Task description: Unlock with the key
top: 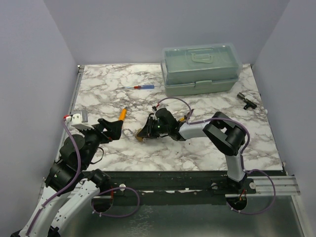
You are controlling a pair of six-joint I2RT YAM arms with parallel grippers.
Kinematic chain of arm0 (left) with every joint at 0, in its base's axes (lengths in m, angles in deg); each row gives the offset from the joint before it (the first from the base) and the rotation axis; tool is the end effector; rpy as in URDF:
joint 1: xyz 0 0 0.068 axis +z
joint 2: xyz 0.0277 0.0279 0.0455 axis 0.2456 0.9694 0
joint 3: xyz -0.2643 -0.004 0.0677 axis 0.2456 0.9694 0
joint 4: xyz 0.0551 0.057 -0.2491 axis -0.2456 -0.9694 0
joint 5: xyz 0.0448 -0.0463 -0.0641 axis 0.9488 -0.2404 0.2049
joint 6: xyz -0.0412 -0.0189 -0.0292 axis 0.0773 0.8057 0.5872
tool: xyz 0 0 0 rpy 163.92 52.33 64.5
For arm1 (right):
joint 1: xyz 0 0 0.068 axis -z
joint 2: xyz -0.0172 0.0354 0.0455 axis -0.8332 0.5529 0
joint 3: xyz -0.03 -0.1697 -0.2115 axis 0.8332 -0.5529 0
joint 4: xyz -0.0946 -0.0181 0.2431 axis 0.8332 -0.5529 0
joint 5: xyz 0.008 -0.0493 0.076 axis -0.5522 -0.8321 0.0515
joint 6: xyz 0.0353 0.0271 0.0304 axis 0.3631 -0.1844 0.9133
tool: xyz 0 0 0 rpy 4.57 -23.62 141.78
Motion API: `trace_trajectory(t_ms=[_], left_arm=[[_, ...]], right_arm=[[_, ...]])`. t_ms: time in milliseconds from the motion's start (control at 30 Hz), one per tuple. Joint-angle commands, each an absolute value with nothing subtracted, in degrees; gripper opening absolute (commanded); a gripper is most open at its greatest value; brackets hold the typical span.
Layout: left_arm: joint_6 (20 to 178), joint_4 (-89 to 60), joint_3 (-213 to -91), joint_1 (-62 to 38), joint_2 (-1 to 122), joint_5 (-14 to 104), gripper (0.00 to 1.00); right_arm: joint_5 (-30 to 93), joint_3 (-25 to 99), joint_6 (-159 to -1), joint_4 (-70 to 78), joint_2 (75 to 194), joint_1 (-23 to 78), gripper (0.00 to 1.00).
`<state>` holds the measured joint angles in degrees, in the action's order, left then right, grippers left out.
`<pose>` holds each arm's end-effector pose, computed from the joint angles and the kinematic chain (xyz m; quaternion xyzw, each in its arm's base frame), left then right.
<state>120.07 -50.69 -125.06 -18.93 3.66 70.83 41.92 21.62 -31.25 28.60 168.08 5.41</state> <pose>0.0634 -0.0285 0.3467 -0.0982 0.7431 -0.2570 0.6100 0.2519 0.3287 0.1325 -0.0426 0.8612 0.4728 0.1816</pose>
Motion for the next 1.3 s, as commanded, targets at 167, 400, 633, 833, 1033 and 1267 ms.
trace_trajectory(t_ms=[167,400,633,833,1033,1267], left_arm=[[119.0,-51.2,-124.3,-19.1,2.8,72.8,0.99],[119.1,-51.2,-124.3,-19.0,2.6,73.0,0.99],[119.1,-51.2,-124.3,-19.0,2.6,73.0,0.99],[119.1,-51.2,-124.2,-18.9,2.6,73.0,0.99],[119.1,-51.2,-124.2,-18.8,2.8,73.0,0.99],[119.2,-51.2,-124.1,-18.7,3.2,72.9,0.99]], right_arm=[[40.7,23.0,-30.2,29.4,171.4,6.2,0.06],[40.9,23.6,-30.3,27.5,172.0,7.5,0.44],[40.0,23.8,-31.9,24.5,170.0,8.3,0.6],[37.5,25.0,-35.1,19.6,166.8,8.5,0.68],[32.0,27.0,-39.7,12.5,160.3,8.5,0.73],[23.3,29.4,-47.9,4.9,149.4,8.5,0.74]])
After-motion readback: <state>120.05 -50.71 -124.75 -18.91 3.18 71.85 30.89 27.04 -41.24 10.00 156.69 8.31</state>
